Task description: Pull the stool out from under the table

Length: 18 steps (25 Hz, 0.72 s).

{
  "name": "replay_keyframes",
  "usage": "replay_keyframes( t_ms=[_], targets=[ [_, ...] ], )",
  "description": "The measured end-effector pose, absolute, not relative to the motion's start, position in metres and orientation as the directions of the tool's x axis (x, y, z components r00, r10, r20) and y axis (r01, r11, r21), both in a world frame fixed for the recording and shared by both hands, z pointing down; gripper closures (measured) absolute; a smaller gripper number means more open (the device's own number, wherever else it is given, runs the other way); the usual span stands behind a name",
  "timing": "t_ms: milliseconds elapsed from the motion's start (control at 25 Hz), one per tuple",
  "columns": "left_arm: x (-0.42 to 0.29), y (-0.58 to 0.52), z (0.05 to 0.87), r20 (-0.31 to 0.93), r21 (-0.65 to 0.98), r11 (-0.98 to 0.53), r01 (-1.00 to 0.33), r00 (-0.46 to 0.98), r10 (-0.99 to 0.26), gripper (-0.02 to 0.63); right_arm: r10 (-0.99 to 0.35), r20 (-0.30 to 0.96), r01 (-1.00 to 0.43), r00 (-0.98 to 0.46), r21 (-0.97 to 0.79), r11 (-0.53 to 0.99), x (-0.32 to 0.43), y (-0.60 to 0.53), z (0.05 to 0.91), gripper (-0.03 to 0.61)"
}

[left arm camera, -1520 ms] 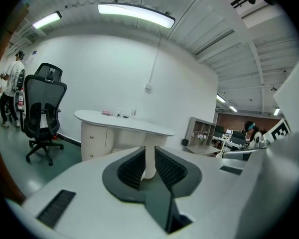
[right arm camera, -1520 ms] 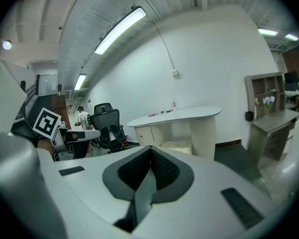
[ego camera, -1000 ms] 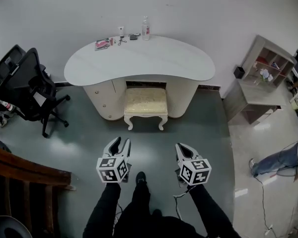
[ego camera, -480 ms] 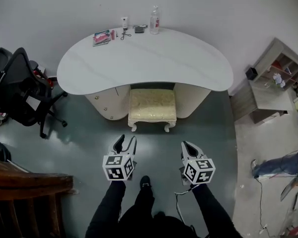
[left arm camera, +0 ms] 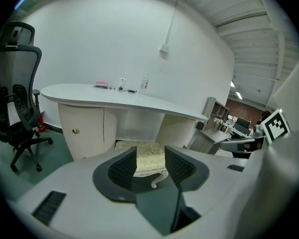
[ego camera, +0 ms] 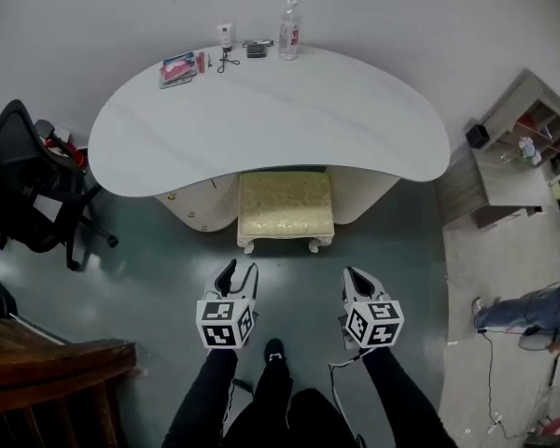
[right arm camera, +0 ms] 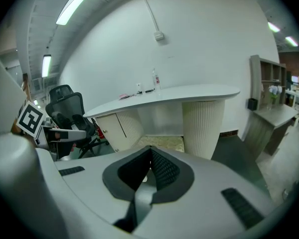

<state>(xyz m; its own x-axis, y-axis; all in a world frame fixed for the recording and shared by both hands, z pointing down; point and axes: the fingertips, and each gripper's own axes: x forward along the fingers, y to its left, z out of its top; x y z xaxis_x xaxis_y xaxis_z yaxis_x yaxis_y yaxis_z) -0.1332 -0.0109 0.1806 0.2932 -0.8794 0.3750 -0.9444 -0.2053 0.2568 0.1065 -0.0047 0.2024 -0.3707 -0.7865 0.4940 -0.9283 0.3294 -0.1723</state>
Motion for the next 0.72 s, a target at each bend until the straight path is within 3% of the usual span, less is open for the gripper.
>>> replay_keyframes(
  t_ms=[720],
  targets=[
    [-0.129, -0.052, 0.342, 0.424, 0.206, -0.16, -0.965, 0.236, -0.875, 0.448, -0.73, 0.564, -0.91, -0.387, -0.106, 0.401, 0.127, -0.063, 0.374, 0.567]
  ],
)
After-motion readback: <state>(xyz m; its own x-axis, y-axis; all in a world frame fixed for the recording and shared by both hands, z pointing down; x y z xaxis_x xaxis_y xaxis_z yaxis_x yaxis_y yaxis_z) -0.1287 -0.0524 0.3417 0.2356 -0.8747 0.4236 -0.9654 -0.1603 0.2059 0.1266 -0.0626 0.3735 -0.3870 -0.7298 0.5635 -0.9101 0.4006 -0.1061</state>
